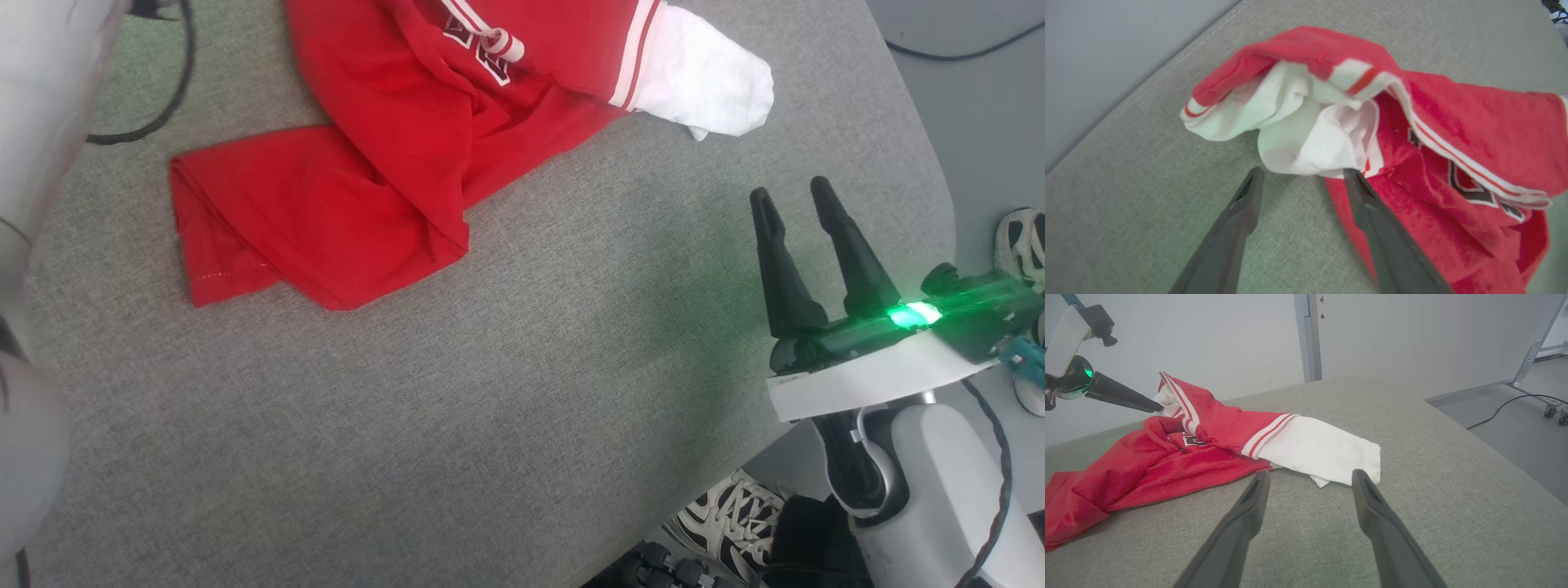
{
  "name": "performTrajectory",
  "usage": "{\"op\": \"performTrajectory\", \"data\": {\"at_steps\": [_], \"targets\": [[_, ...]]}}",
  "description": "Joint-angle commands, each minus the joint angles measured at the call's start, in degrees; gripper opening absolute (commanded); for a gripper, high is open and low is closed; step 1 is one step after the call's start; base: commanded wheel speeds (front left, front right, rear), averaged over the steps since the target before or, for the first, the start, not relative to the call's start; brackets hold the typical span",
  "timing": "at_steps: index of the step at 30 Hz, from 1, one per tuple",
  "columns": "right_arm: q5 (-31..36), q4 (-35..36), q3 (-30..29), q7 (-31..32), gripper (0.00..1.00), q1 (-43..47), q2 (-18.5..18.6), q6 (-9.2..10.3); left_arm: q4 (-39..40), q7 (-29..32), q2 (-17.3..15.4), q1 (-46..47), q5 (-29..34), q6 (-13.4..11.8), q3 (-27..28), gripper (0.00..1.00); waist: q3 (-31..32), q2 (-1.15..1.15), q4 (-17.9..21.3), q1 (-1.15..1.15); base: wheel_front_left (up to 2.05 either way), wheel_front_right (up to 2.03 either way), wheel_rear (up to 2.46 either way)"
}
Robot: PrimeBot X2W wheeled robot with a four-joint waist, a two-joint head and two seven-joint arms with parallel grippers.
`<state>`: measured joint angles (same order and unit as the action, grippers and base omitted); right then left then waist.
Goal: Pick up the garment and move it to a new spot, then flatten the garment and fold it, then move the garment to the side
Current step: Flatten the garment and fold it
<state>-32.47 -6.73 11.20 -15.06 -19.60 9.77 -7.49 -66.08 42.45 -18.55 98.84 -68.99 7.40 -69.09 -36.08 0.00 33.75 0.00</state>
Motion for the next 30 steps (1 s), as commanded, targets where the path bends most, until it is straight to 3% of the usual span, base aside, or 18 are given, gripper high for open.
{"op": "performTrajectory", "data": {"at_steps": [1,11,12,13,14,22,26,30], "targets": [[0.4,0.1,0.2,-0.1,1.0,0.0,-0.2,0.0,0.5,-0.4,0.2,0.4,-0.7,0.1,0.4,1.0,0.0,0.0,0.0,0.0,0.0,0.0,0.0],[0.7,0.7,0.9,-0.1,1.0,-0.9,-0.6,0.0,2.4,-3.9,0.4,0.5,-0.9,0.1,0.0,0.98,-1.0,0.0,0.0,0.0,0.02,0.02,0.02],[0.9,0.9,1.0,-0.1,1.0,-0.9,-0.8,0.0,2.4,-4.3,0.2,0.5,-1.0,0.1,0.0,0.69,-1.1,0.0,0.0,0.0,0.07,0.07,0.07],[1.0,1.0,0.9,-0.1,1.0,-0.9,-0.9,0.0,2.5,-4.6,0.0,0.3,-1.8,0.1,0.4,0.22,-1.2,0.0,0.0,0.0,0.05,0.05,0.05],[1.0,1.0,0.8,-0.1,1.0,-0.8,-0.9,0.0,2.3,-4.9,-0.1,0.1,-2.3,0.1,0.7,0.0,-1.3,0.0,0.0,0.0,0.02,0.02,0.02],[0.2,-0.6,1.9,-0.1,1.0,-2.5,-0.6,0.0,3.3,-7.3,-4.0,-0.7,-4.4,0.1,1.6,0.0,2.0,0.0,-0.6,0.0,0.0,0.0,0.0],[0.7,-1.1,0.2,-0.1,1.0,-1.9,1.7,-0.01,6.4,-7.9,-5.1,-4.1,-7.6,0.1,3.2,0.0,6.2,0.0,-7.1,0.0,0.0,0.0,0.0],[1.2,-1.1,-1.2,-0.1,1.0,-0.8,4.5,0.0,11.8,-7.9,-8.6,-9.3,-10.2,0.1,3.6,0.0,10.4,0.0,-13.7,0.0,0.0,0.0,0.0]]}}
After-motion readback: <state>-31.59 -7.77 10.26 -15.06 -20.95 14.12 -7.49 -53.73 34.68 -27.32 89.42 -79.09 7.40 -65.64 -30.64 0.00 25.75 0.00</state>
